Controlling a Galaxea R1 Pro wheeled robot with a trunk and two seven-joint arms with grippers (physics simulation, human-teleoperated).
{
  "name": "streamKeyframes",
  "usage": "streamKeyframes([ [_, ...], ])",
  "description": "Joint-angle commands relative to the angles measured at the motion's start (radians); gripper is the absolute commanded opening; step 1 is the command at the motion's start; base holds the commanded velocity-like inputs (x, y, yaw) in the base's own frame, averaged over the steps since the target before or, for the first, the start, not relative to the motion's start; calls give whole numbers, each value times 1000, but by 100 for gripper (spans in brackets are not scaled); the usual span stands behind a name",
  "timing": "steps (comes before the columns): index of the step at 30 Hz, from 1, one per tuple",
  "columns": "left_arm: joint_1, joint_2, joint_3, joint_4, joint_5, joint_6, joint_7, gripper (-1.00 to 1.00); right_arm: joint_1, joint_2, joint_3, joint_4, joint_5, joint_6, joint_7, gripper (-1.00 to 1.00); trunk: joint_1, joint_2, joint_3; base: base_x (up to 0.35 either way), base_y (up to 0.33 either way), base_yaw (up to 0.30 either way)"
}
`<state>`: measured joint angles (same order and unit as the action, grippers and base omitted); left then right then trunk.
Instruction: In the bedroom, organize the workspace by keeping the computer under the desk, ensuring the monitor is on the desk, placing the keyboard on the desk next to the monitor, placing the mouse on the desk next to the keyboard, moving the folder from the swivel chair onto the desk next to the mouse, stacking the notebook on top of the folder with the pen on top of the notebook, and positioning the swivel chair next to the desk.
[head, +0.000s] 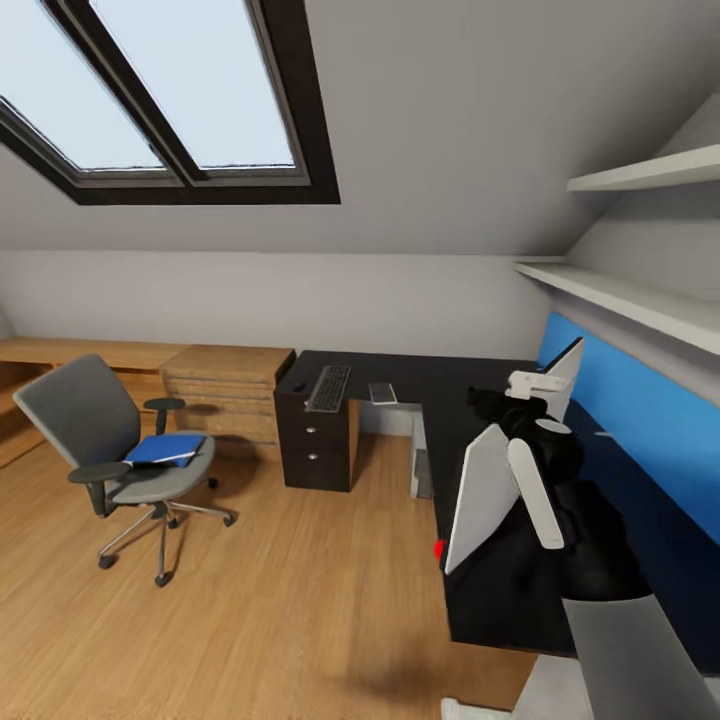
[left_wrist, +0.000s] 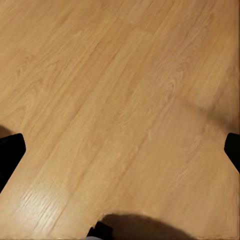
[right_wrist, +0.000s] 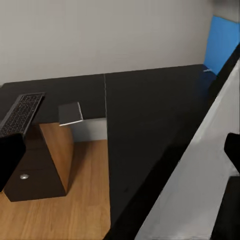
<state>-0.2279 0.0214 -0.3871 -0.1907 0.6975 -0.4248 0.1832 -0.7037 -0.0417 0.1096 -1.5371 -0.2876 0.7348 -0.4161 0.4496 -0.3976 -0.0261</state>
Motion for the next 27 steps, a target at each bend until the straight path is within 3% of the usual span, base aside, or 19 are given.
streamKeyframes([
  [1,-1,0,-9,-1,2,-3,8,100,-1,-1,2,1,-10,1,-10,100,0,-2,-2,-139,-316,0],
  [15,-1,2,-6,-1,1,-5,6,100,0,0,1,15,-9,-11,-8,100,0,-2,-2,-93,-313,0],
  [17,-1,3,-5,-2,2,-5,6,100,0,0,2,40,-9,-33,-8,100,0,-2,-2,-15,-338,0],
  [19,-1,4,-3,-2,3,-4,6,100,0,0,3,113,-6,-102,-7,100,0,-2,-2,-4,-342,0],
  [27,-1,5,-1,-2,5,-6,7,100,0,0,1,143,-5,-145,-6,100,0,-2,-2,-1,-272,0],
])
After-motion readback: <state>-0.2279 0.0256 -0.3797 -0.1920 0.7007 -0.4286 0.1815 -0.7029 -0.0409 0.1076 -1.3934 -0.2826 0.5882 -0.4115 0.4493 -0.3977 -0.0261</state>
